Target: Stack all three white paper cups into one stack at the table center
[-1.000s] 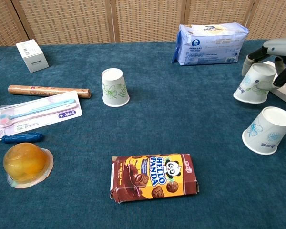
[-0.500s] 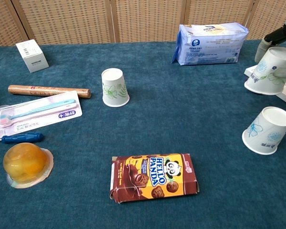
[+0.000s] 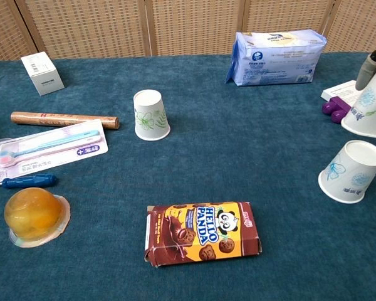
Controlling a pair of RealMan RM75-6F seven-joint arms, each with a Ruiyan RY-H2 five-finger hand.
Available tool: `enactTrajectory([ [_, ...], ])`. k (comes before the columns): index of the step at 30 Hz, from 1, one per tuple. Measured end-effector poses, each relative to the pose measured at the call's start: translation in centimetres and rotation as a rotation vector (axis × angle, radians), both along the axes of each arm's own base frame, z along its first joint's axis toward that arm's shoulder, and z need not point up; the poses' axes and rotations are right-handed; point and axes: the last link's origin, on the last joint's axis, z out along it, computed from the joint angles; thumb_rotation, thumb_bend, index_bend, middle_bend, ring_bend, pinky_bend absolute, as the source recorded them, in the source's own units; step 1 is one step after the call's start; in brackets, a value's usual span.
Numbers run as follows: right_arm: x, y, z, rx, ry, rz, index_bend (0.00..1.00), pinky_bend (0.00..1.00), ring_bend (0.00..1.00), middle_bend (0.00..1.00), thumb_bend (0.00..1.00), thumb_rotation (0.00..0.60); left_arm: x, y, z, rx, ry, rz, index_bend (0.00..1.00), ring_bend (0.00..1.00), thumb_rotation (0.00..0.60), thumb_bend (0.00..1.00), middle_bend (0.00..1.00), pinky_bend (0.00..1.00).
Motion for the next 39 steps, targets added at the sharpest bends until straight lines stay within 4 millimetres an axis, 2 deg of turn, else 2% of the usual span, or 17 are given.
enactTrajectory([
  [16,-0.4,2.6,-0.2,0.019,0.036,-0.004,0.31,0.61,0.21,0.40,0.41,0.600,0.1,0.1,-0.2,-0.014,-0.002,-0.013,0.00,0.00,0.287,0.44,0.00,0.11],
  [33,0.1,3.4,-1.2,0.054,0.037,0.010,0.29,0.61,0.20,0.40,0.41,0.600,-0.1,-0.1,-0.1,-0.011,-0.009,-0.014,0.00,0.00,0.286,0.44,0.00,0.11],
  [39,0.4,3.4,-1.3,0.059,0.039,0.014,0.24,0.61,0.18,0.35,0.39,0.600,-0.2,-0.1,-0.1,-0.008,-0.011,-0.013,0.00,0.00,0.284,0.44,0.00,0.11],
])
